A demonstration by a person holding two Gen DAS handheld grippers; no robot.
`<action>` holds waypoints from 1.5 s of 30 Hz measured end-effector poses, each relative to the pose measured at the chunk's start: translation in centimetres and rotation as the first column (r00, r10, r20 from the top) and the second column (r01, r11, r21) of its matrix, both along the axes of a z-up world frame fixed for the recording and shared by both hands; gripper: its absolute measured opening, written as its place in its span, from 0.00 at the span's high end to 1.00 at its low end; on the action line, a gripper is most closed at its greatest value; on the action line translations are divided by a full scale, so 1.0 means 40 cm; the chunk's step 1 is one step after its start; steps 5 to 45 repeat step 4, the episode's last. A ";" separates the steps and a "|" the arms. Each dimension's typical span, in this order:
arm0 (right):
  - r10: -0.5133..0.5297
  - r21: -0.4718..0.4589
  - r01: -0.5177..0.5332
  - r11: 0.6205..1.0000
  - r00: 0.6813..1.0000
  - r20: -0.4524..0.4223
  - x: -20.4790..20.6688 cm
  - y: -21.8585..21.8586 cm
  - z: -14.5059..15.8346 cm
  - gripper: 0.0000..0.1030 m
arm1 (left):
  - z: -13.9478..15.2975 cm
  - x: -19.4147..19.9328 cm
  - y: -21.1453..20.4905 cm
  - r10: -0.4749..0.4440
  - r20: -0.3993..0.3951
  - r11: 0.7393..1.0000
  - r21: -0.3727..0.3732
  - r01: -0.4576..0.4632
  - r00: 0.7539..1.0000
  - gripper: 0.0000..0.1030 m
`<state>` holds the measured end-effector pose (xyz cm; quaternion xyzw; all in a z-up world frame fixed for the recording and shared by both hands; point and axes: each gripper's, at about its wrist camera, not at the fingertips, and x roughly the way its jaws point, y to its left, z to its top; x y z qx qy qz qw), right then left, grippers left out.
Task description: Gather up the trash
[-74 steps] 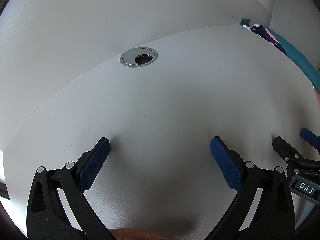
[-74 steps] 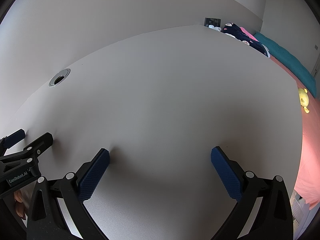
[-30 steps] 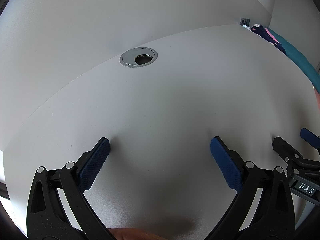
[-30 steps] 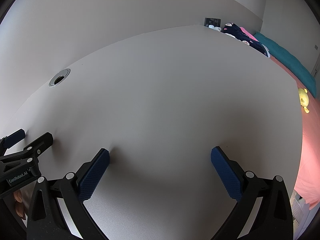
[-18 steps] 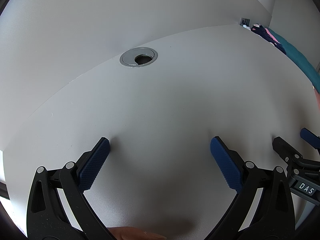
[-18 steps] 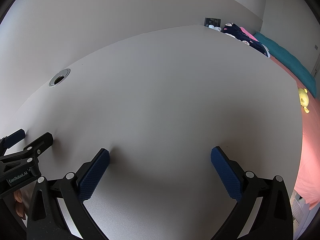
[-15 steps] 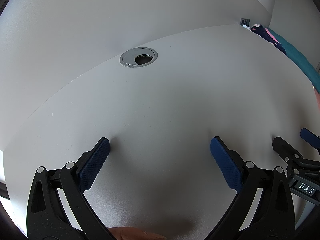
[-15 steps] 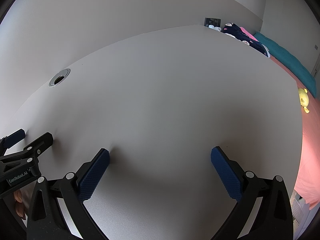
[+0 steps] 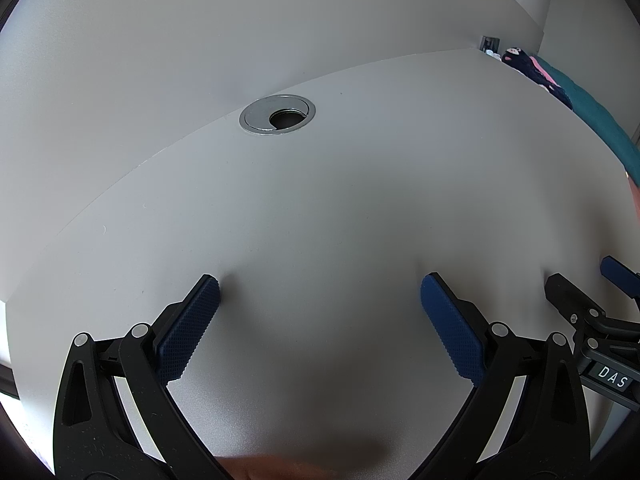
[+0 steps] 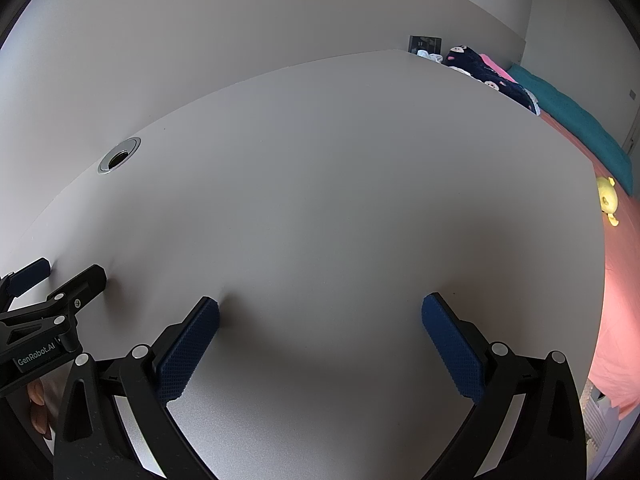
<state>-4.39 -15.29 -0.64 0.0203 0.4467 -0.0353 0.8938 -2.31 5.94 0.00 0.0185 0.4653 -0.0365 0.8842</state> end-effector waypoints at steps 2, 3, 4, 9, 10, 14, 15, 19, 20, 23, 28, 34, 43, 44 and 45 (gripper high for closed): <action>0.000 0.000 0.000 1.000 1.000 0.000 0.000 0.000 0.000 0.02 | 0.000 0.000 0.000 0.000 0.000 1.000 0.000 0.000 1.000 0.06; 0.000 0.000 0.000 1.000 1.000 0.000 0.000 0.000 0.000 0.02 | 0.000 0.000 0.000 0.000 0.000 1.000 0.000 0.000 1.000 0.06; 0.000 0.000 0.000 1.000 1.000 0.000 0.000 0.000 0.000 0.02 | 0.000 0.000 0.001 0.000 0.000 1.000 0.000 0.000 1.000 0.06; 0.000 0.000 0.000 1.000 1.000 0.000 0.000 0.000 0.000 0.02 | 0.000 0.000 0.001 0.000 0.000 1.000 0.000 0.000 1.000 0.06; 0.000 0.000 0.000 1.000 1.000 0.000 0.000 0.000 0.000 0.02 | 0.000 0.000 0.001 0.000 0.000 1.000 0.000 0.000 1.000 0.06; 0.000 0.000 0.000 1.000 1.000 0.000 0.000 0.000 0.000 0.02 | 0.000 0.000 0.001 0.000 0.000 1.000 0.000 0.000 1.000 0.06; 0.000 0.000 0.000 1.000 1.000 0.000 0.000 0.000 0.000 0.02 | 0.000 0.000 0.001 0.000 0.000 1.000 0.000 0.000 1.000 0.06; 0.000 0.000 0.000 1.000 1.000 0.000 0.000 0.000 0.000 0.02 | 0.000 0.000 0.001 0.000 0.000 1.000 0.000 0.000 1.000 0.06; 0.000 0.000 0.000 1.000 1.000 0.000 0.000 0.000 0.000 0.02 | 0.000 0.000 0.001 0.000 0.000 1.000 0.000 0.000 1.000 0.06; 0.000 0.000 0.000 1.000 1.000 0.000 0.000 0.000 0.000 0.02 | 0.000 0.000 0.001 0.000 0.000 1.000 0.000 0.000 1.000 0.06; 0.000 0.000 0.000 1.000 1.000 0.000 0.000 0.000 0.000 0.02 | 0.000 0.000 0.001 0.000 0.000 1.000 0.000 0.000 1.000 0.06; 0.000 0.000 0.000 1.000 1.000 0.000 0.000 0.000 0.000 0.02 | 0.000 0.000 0.001 0.000 0.000 1.000 0.000 0.000 1.000 0.06; 0.000 0.000 0.000 1.000 1.000 0.000 0.000 0.000 0.000 0.02 | 0.000 0.000 0.001 0.000 0.000 1.000 0.000 0.000 1.000 0.06; 0.000 0.000 0.000 1.000 1.000 0.000 0.000 0.000 0.000 0.02 | 0.000 0.000 0.001 0.000 0.000 1.000 0.000 0.000 1.000 0.06; 0.000 0.000 0.000 1.000 1.000 0.000 0.000 0.000 0.000 0.02 | 0.000 0.000 0.001 0.000 0.000 1.000 0.000 0.000 1.000 0.06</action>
